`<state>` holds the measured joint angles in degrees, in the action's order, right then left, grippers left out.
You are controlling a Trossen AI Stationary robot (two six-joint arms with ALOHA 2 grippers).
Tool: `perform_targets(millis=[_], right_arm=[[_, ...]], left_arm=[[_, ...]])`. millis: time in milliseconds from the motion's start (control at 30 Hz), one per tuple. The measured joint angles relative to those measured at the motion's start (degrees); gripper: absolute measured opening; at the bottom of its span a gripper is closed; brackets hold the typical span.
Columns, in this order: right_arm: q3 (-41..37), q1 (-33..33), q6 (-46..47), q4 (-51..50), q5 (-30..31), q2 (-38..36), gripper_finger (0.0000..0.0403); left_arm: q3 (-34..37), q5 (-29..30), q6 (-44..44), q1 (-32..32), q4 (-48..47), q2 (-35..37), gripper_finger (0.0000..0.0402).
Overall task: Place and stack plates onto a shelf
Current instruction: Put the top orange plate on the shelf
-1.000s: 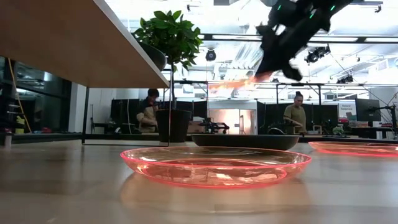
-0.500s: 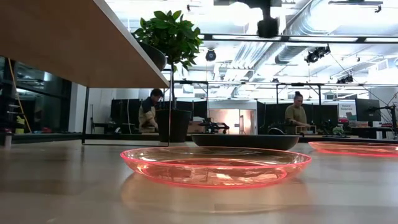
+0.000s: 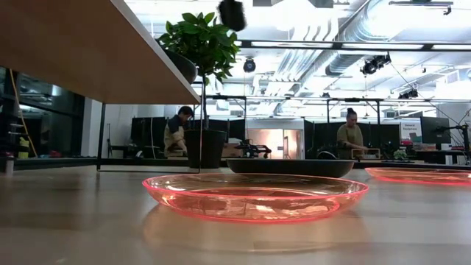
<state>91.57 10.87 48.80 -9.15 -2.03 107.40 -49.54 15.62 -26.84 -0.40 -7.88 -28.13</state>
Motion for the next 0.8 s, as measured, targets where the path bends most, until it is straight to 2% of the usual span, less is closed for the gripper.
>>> perform_targets(millis=[133, 300, 633, 800], right_arm=[[7.30, 0.00, -0.42, -4.78, -0.05, 5.95, 0.0000], [12.54, 0.13, 0.17, -5.85, -0.10, 11.07, 0.0000], [13.57, 0.03, 0.75, -5.79, 0.49, 12.71, 0.0002], [13.57, 0.00, -0.25, -5.03, 0.50, 12.71, 0.0034]], left_arm=[[0.00, 0.00, 0.01, 0.00, 0.02, 0.01, 0.0000], [0.00, 0.00, -0.01, 0.00, 0.04, 0.01, 0.0000], [0.00, 0.00, 0.01, -0.02, 0.02, 0.01, 0.0000], [0.00, 0.00, 0.04, -0.02, 0.02, 0.01, 0.0000]])
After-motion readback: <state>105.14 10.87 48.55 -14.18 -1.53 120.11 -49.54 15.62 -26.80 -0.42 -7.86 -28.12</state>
